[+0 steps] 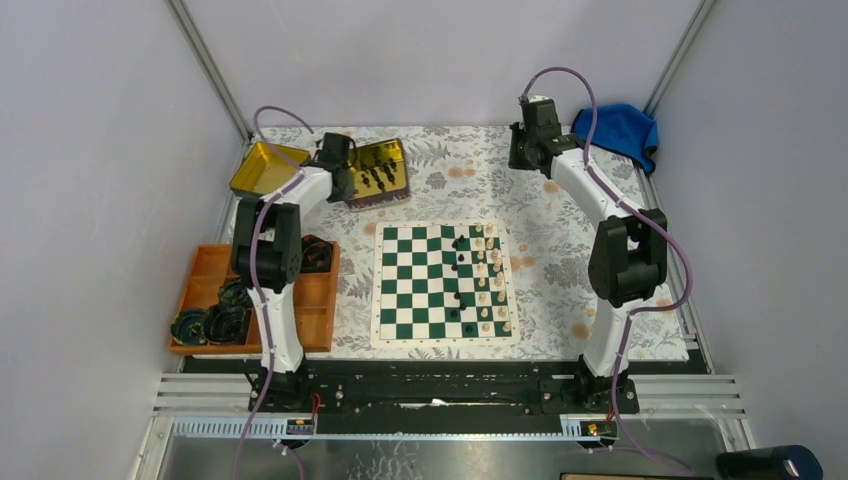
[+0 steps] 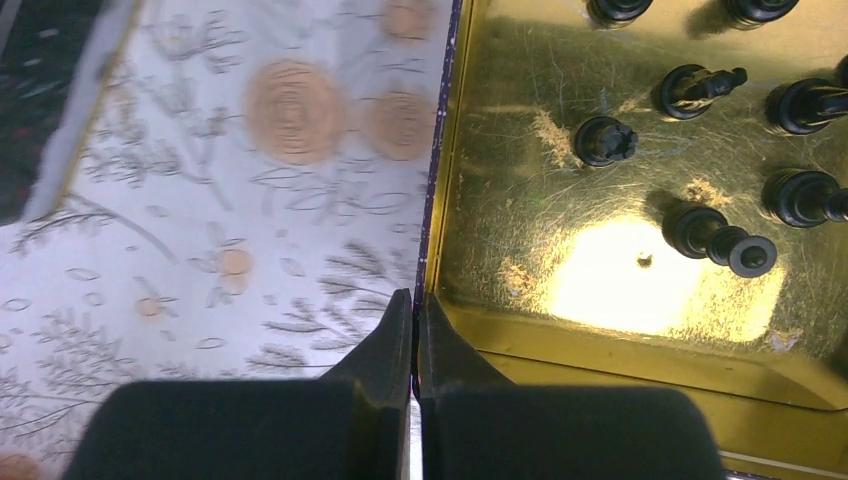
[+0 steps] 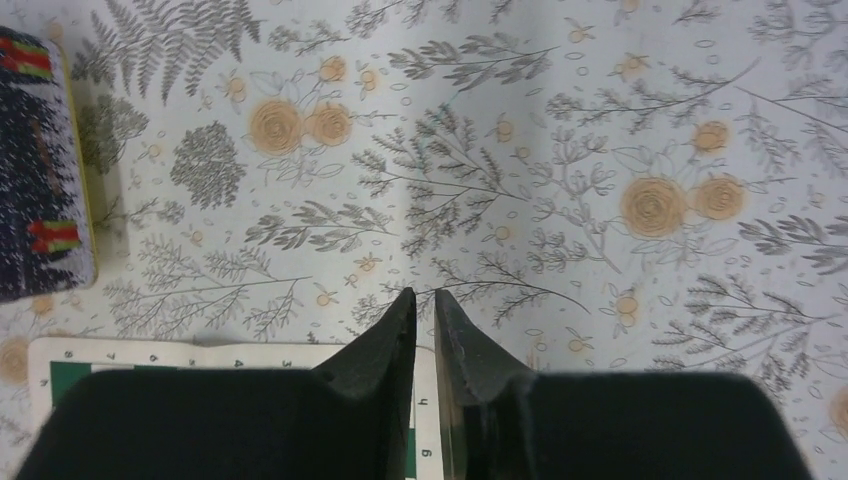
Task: Set up the chess pieces on the board
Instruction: Move the storage box to the center of the board.
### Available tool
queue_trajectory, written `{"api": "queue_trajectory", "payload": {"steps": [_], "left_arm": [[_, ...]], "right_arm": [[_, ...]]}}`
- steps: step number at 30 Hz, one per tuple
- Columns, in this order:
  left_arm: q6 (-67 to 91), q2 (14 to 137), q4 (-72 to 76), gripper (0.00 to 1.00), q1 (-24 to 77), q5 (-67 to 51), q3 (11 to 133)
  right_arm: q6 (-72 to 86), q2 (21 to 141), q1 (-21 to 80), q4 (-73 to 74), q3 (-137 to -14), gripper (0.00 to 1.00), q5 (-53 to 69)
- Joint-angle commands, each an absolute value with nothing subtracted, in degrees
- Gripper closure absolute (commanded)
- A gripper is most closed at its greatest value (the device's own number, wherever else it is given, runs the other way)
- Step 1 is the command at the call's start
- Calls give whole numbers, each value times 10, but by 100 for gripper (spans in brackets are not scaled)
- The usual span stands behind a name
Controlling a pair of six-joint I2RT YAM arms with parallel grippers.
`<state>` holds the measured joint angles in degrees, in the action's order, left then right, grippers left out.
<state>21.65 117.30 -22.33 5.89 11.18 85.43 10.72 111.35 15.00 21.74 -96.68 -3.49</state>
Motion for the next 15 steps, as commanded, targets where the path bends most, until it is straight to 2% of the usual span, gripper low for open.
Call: {"api": "queue_trajectory", "payload": {"steps": [1, 13, 15], "left_arm": [[186, 1192, -221, 100, 102, 118, 920], [160, 1326, -305, 100, 217, 134, 1187], [167, 1339, -296, 100, 230, 127, 1202]], "right_arm": [[121, 1059, 148, 206, -967, 82, -109], [168, 1015, 75, 223, -950, 83, -116], [176, 1006, 63, 222, -943, 83, -115]]}}
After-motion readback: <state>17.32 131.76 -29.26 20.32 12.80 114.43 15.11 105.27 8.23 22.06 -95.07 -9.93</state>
